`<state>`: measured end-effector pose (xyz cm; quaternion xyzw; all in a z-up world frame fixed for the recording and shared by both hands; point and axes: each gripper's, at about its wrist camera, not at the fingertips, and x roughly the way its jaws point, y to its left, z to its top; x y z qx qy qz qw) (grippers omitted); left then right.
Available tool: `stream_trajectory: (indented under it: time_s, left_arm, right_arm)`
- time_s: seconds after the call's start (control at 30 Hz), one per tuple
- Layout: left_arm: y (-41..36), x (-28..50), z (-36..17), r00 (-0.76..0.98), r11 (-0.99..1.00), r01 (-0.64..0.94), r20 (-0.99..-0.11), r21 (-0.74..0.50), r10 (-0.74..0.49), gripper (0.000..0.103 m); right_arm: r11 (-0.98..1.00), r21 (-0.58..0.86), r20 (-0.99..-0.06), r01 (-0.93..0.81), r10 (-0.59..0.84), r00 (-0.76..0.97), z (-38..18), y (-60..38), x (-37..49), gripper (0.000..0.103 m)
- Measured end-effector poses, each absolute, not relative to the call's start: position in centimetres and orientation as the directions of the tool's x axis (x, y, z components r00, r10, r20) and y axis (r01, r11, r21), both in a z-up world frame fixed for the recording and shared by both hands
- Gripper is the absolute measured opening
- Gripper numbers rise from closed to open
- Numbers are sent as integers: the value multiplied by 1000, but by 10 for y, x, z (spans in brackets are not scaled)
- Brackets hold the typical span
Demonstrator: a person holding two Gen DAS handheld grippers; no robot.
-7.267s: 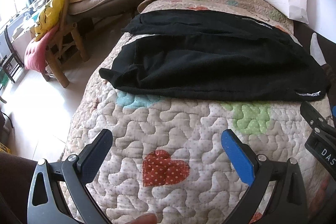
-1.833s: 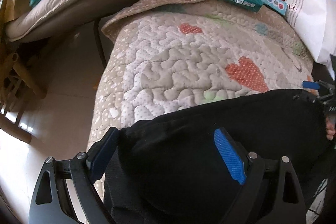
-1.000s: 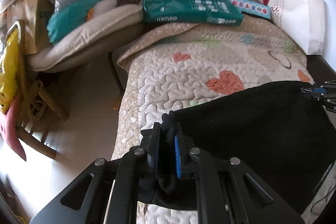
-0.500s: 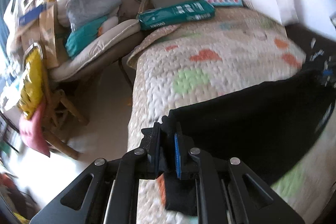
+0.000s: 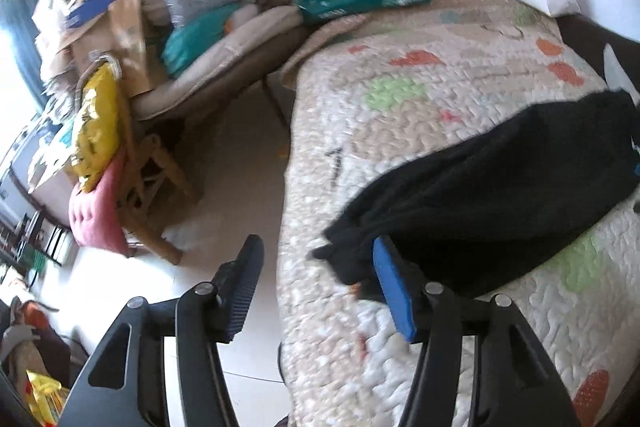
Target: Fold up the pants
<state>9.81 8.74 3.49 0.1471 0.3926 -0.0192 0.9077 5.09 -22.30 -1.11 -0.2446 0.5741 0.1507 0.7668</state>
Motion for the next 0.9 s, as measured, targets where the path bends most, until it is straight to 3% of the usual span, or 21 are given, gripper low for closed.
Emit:
stream_trajectory:
  time_s: [0.23,0.33,0.43,0.53,0.6,0.73,0.9]
  left_arm:
    - [145,87,73,719,989,-47,-683,137,129,58]
    - [150,99,82,715,997,-78,-695,24,73,61]
    - [144,121,77,693,986,-166,-714,-26,97,64]
    - [145,139,57,658,956,-226,-753,-186,9,64]
    - [143,141,40,627,942,-245,-779,-228,-26,64]
    - [121,140,-11,447,963,-266,-891,-43,83,61]
    - [136,120,-49,338,931,-346,-941,-116,8,60]
  right_arm:
    - [877,-188,-939,-443,-29,342,15,-234,46,61]
    - [907,-168,-931,-386,-18,364,25,-234,59,62]
    - [928,-120,-925,-353,25,380,32,-226,76,62]
    - [921,-70,-907,-384,101,408,42,-196,90,62]
    - [903,-28,-894,-430,170,415,49,-170,97,62]
    - [822,-6,-864,-569,282,417,60,-100,115,61]
    - [701,17,-857,-713,377,351,51,-13,149,60]
